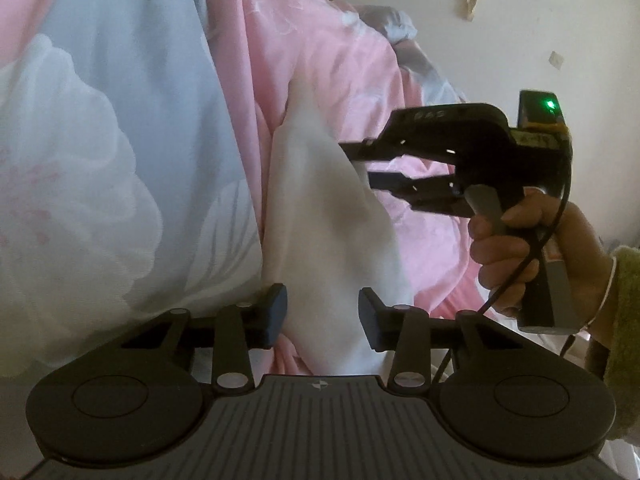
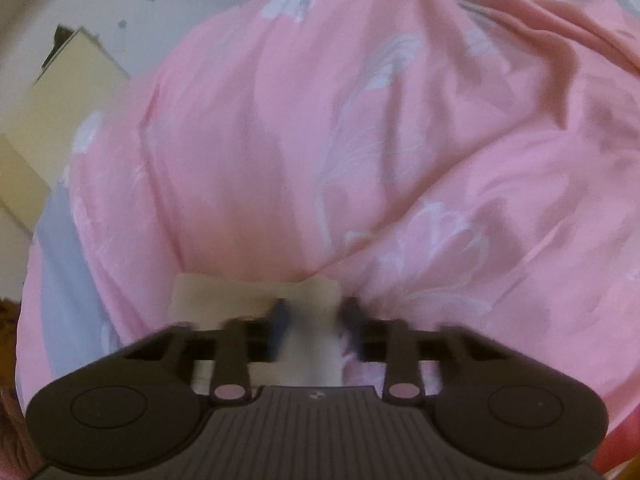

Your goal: Fold clothes

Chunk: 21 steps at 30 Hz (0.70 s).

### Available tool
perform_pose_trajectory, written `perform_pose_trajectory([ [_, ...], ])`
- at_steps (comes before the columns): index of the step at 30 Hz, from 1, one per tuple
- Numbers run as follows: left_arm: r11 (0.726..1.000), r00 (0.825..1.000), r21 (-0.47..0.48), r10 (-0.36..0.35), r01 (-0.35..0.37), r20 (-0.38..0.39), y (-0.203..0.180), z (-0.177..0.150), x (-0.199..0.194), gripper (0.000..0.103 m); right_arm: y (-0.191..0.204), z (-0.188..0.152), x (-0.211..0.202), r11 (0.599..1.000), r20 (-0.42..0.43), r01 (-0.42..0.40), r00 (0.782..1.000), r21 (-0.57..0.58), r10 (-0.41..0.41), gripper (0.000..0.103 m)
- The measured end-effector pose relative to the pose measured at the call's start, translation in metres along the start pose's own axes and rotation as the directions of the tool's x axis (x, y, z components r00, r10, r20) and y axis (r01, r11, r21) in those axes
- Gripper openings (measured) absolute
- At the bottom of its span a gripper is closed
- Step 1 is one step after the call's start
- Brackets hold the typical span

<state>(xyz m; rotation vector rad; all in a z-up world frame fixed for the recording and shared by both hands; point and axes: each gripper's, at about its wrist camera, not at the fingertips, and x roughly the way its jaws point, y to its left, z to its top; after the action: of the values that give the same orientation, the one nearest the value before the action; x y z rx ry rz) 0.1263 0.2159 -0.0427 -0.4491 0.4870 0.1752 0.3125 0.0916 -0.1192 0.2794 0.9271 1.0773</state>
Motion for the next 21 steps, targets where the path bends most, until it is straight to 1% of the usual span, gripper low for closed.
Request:
perform_pose_trajectory([
  [1, 1.000, 1.000, -0.004, -0.001, 0.001, 0.001, 0.001, 0.000, -0.002, 0.041, 0.004, -0.001, 0.000, 1.000, -0.001, -0.003, 1.000, -0.012, 0.003, 0.010],
  [3, 1.000, 1.000, -0.009, -0.003, 0.003, 0.004, 0.003, -0.001, -0.003, 0.041, 0.013, -0.003, -0.003, 0.999, 0.000, -0.017, 1.000, -0.037, 0.017, 0.009],
  [6, 1.000, 1.000, -0.002, -0.008, 0.008, 0.016, 0.001, -0.004, -0.004, 0.041, 0.025, -0.005, -0.014, 0.996, 0.007, -0.028, 1.000, -0.080, 0.029, 0.008],
  [8, 1.000, 1.000, 0.000, -0.011, 0.011, 0.024, 0.001, -0.005, -0.007, 0.042, 0.031, -0.005, -0.025, 0.995, 0.021, -0.046, 0.999, -0.086, 0.048, 0.008],
  [11, 1.000, 0.999, -0.006, -0.026, 0.027, 0.035, 0.000, -0.006, -0.015, 0.044, 0.043, -0.003, -0.052, 0.992, 0.056, -0.069, 0.996, -0.102, 0.075, 0.008],
  [13, 0.998, 0.997, -0.032, -0.060, 0.061, 0.043, 0.002, -0.006, -0.027, 0.046, 0.050, -0.004, -0.074, 0.989, 0.078, -0.084, 0.992, -0.122, 0.094, 0.008],
  [15, 0.993, 0.994, -0.061, -0.095, 0.098, 0.053, 0.003, -0.006, -0.039, 0.051, 0.057, -0.008, -0.097, 0.982, 0.100, -0.089, 0.989, -0.164, 0.107, 0.008],
  [17, 0.980, 0.985, -0.110, -0.161, 0.167, 0.055, 0.008, -0.008, -0.055, 0.053, 0.067, -0.016, -0.116, 0.973, 0.108, -0.079, 0.989, -0.219, 0.104, 0.008],
  [19, 0.956, 0.969, -0.158, -0.240, 0.246, 0.058, 0.012, -0.010, -0.073, 0.064, 0.076, -0.027, -0.138, 0.958, 0.112, -0.066, 0.989, -0.278, 0.100, 0.008],
  [20, 0.948, 0.962, -0.166, -0.266, 0.272, 0.062, 0.012, -0.010, -0.081, 0.075, 0.082, -0.034, -0.148, 0.950, 0.110, -0.060, 0.989, -0.306, 0.098, 0.008],
  [21, 0.940, 0.955, -0.170, -0.289, 0.296, 0.068, 0.011, -0.010, -0.090, 0.080, 0.087, -0.043, -0.155, 0.942, 0.106, -0.058, 0.990, -0.331, 0.098, 0.008],
])
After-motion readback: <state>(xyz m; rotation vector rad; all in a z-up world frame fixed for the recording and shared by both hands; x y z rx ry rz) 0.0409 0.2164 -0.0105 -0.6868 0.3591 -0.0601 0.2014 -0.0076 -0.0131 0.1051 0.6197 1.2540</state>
